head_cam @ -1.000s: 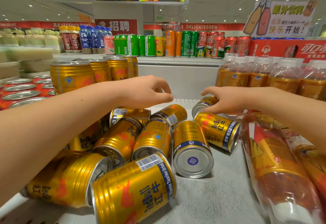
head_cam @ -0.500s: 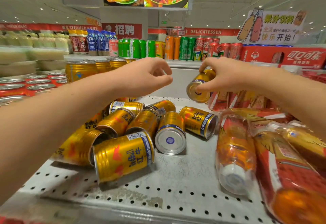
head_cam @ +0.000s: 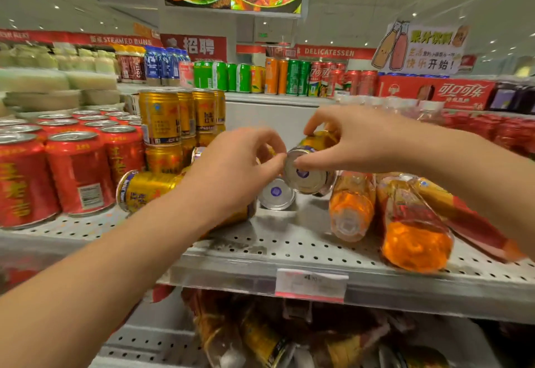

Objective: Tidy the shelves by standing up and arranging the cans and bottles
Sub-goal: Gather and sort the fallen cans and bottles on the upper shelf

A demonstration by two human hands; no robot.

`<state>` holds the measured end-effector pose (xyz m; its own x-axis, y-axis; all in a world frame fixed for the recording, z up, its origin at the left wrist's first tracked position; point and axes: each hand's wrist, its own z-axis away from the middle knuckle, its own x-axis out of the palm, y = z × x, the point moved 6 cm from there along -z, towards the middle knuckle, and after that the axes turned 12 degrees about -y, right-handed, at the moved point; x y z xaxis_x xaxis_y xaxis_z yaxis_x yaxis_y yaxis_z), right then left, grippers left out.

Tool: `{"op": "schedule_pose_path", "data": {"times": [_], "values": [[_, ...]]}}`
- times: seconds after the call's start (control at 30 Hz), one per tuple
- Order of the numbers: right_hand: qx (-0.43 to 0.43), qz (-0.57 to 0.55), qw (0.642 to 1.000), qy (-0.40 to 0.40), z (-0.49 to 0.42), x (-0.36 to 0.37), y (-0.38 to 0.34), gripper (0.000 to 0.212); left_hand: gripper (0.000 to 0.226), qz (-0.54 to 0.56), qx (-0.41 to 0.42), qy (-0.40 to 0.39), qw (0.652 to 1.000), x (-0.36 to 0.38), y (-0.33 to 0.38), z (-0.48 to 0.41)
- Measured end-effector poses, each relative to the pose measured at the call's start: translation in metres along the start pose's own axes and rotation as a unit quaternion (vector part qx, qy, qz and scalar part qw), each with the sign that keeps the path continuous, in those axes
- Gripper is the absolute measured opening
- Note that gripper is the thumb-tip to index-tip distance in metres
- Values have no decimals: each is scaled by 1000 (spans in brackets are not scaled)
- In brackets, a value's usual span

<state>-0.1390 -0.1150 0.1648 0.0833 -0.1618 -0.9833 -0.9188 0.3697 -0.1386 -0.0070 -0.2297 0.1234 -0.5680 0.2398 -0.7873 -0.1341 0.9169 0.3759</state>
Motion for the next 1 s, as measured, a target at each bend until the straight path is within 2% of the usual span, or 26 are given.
{"op": "schedule_pose_path", "data": {"times": [0.2, 0.3, 0.47, 0.63, 0.83, 1.0], "values": [[27, 6, 1000, -3, 32, 16, -27, 59, 21, 6, -16, -37, 999, 9, -7, 52], [33, 17, 999, 3, 45, 27, -40, 59, 25, -60, -7, -53, 997, 10, -16, 76], [32, 34, 999, 0, 58, 56, -62, 58, 27, -145, 53, -88, 984, 14, -31, 107], [44, 30, 998, 23, 64, 67, -71, 55, 31, -138, 85, -68, 984, 19, -39, 125], [98, -6, 994, 41, 61, 79, -70, 65, 29, -112, 76, -41, 990, 23, -45, 130], [109, 8, 990, 87, 61, 86, -72, 57, 21, -91, 78, -13, 993, 24, -43, 133]]}}
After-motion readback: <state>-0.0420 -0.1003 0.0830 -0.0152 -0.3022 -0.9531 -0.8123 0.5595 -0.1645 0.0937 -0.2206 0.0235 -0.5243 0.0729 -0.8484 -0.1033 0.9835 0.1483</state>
